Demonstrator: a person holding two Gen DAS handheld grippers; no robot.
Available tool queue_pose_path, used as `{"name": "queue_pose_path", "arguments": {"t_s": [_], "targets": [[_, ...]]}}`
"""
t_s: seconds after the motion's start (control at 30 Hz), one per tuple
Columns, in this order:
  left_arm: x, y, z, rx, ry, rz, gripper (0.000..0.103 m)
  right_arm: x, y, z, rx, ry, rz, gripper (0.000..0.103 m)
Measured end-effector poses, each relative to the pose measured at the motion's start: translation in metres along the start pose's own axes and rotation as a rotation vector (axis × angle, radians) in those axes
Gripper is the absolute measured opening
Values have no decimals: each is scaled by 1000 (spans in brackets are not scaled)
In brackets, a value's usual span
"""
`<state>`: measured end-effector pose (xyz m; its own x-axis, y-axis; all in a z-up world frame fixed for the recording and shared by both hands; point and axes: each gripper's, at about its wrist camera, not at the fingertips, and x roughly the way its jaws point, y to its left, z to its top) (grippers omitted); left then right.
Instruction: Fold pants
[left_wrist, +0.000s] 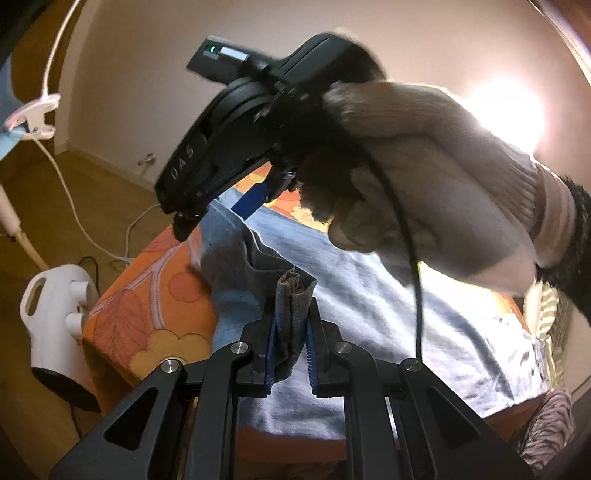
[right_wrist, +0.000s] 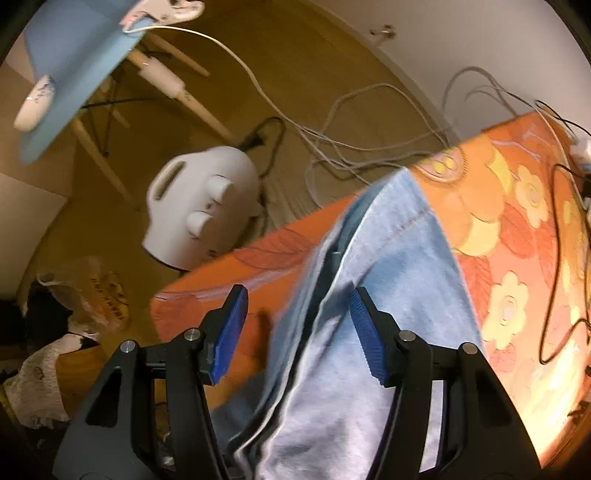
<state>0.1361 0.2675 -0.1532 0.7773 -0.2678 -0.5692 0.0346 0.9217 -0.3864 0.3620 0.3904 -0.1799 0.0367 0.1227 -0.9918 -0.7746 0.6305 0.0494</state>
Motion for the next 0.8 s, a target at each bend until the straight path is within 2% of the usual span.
{"name": "queue_pose_path", "arguments": {"t_s": [0.07, 0.13, 0.2, 0.23, 0.27, 0.3, 0.53, 0.8], "targets": [[-1, -9, -2, 19, 5, -11, 12, 0, -10, 1, 23, 2, -10, 60], [-2, -13, -3, 30, 10, -18, 12, -2, -22, 0, 55, -5, 0, 55], [-1, -19, -4, 47, 18, -20, 12, -5, -31, 0, 84, -20, 9, 35], [-3, -21, -5, 51, 21, -21, 12, -6, -37, -1, 107, -24, 26, 29], [-4, -22, -5, 56, 24, -21, 12, -9, -42, -3, 122, -32, 41, 14], [-6, -25, -4, 59, 25, -20, 12, -10, -47, -5, 134, -39, 50, 12], [-25, -37, 12, 100, 0, -11, 11, -55, -77, -31, 219, -169, 163, 10], [-60, -93, 39, 190, -53, -42, 11, -137, -107, -83, 284, -310, 213, 9]]}}
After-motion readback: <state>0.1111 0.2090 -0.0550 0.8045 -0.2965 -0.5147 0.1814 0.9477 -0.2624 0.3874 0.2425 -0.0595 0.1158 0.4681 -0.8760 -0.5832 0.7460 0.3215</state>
